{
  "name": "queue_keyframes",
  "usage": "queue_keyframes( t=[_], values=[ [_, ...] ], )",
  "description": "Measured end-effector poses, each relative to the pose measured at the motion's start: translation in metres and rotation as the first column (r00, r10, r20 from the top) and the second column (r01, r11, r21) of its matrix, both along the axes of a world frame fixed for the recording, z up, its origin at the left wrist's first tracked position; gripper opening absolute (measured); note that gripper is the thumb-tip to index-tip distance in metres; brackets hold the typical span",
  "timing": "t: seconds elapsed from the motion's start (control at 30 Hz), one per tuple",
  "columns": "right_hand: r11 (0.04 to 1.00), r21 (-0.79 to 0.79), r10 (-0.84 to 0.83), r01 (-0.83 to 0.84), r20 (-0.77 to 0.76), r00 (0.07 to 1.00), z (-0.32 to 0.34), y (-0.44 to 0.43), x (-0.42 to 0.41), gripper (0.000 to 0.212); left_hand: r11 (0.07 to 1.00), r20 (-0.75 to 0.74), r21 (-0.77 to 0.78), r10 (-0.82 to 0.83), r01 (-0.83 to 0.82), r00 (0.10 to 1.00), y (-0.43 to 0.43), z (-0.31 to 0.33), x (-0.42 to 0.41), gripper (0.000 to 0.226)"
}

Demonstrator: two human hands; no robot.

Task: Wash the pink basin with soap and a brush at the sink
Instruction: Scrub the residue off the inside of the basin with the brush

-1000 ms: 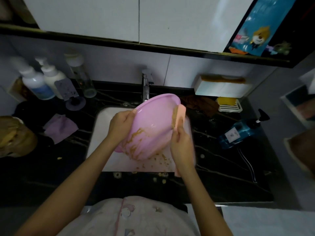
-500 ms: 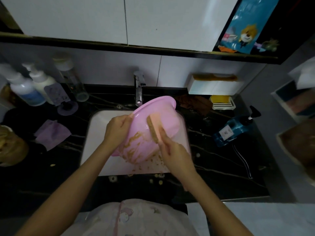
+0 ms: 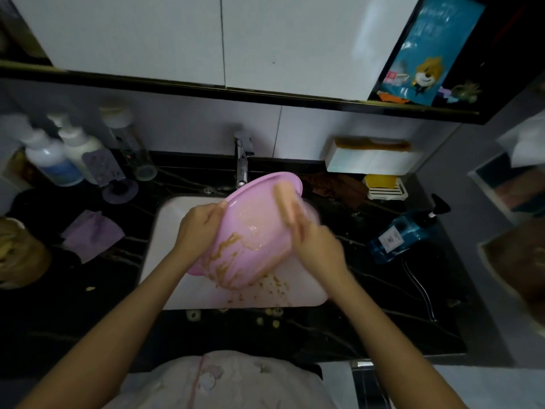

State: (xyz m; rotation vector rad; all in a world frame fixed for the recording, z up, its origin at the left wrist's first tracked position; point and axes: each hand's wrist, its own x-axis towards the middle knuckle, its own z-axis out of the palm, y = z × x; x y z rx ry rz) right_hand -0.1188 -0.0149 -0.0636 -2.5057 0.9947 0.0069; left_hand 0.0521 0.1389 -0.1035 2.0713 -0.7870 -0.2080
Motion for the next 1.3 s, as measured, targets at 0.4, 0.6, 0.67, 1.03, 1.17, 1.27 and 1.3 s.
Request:
queue_keyframes(
  t=[0.4,0.6,0.67,1.03,1.17,1.27,1.3],
  values=[
    [0.972,0.122,-0.209,0.202,0.049,0.977,-0.004,-0.034,-0.009,0.048,0.996,0.104,0.061,-0.071,0.065,0.992,-0.014,0.004,-0.025,0.043],
    [0.983,0.058,0.166,-0.174,0.119,0.979,0.001,0.046,-0.021,0.052,0.999,0.105,0.052,-0.023,0.018,0.994,-0.012,0.002,-0.013,0.052],
    [0.994,-0.037,0.107,-0.106,0.045,0.993,-0.007,0.021,-0.028,0.052,0.999,0.089,0.047,-0.028,0.024,0.996,-0.010,0.004,-0.010,0.048],
    [0.565,0.744,-0.496,0.356,-0.038,0.867,-0.031,-0.057,-0.015,0.017,1.000,0.072,0.000,-0.023,0.024,0.997,0.000,-0.002,-0.002,0.051],
    [0.744,0.655,-0.360,0.127,0.234,0.903,-0.010,-0.039,-0.009,0.034,1.000,0.066,-0.020,-0.015,0.016,0.998,0.001,-0.005,-0.002,0.055],
    [0.947,0.321,-0.056,-0.028,0.247,0.967,-0.007,-0.028,-0.008,0.042,0.999,0.081,0.001,-0.036,0.036,0.996,-0.007,-0.003,-0.006,0.052],
    [0.960,0.281,-0.068,0.009,0.201,0.977,-0.004,-0.035,-0.007,0.042,0.999,0.089,0.009,-0.041,0.040,0.995,-0.008,-0.001,-0.006,0.051]
  ],
)
